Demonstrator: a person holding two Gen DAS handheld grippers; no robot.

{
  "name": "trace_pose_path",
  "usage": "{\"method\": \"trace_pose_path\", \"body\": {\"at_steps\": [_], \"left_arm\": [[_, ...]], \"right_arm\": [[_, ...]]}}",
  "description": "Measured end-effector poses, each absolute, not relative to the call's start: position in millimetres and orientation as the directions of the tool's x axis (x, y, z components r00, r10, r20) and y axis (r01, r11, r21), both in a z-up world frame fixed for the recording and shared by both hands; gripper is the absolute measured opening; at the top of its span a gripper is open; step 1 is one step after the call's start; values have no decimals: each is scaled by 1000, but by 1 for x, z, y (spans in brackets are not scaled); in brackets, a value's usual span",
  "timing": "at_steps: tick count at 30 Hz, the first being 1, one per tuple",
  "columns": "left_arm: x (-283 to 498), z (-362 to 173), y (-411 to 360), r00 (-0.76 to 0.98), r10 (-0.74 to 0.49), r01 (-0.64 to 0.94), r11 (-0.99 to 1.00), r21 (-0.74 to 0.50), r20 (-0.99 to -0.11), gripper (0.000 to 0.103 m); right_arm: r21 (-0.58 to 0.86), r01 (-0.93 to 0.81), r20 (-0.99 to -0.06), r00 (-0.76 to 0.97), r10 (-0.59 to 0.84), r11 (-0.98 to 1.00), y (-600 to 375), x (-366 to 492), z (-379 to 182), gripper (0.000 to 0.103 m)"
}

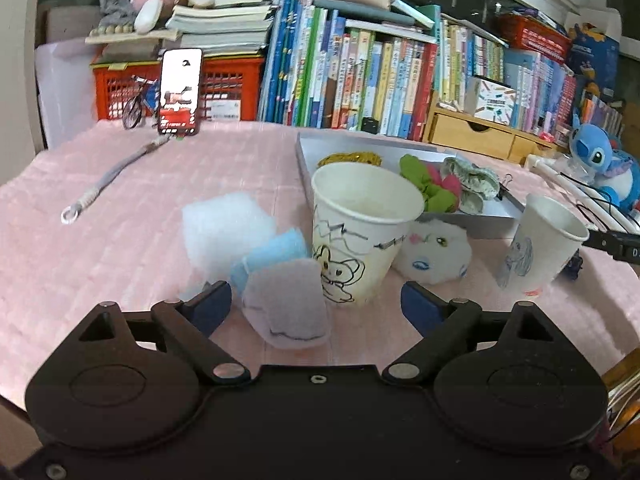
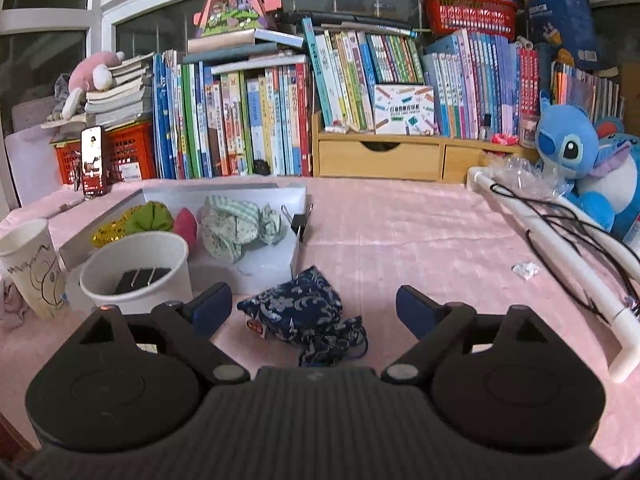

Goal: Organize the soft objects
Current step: 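Grasp the navy floral pouch with the right gripper while the left grasps the grey cloth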

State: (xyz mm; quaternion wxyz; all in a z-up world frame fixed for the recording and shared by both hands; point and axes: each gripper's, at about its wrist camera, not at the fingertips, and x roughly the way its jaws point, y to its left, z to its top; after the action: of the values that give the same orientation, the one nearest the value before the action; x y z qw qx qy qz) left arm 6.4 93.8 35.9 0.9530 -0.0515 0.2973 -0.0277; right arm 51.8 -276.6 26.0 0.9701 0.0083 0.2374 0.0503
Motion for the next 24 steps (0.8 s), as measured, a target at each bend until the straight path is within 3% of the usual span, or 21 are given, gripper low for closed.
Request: {"method": "trace_pose_path", "body": {"at_steps": [7, 24], "left_arm": [[14, 18, 101, 810, -90, -55, 972, -229, -579, 79], [16, 11, 96, 812, -41, -90, 977, -194, -582, 63]], "right_arm": [[41, -99, -493, 863, 106, 994, -274, 61, 16, 93], [-79, -186, -589, 801, 105, 979, -262, 101, -4, 92]]}}
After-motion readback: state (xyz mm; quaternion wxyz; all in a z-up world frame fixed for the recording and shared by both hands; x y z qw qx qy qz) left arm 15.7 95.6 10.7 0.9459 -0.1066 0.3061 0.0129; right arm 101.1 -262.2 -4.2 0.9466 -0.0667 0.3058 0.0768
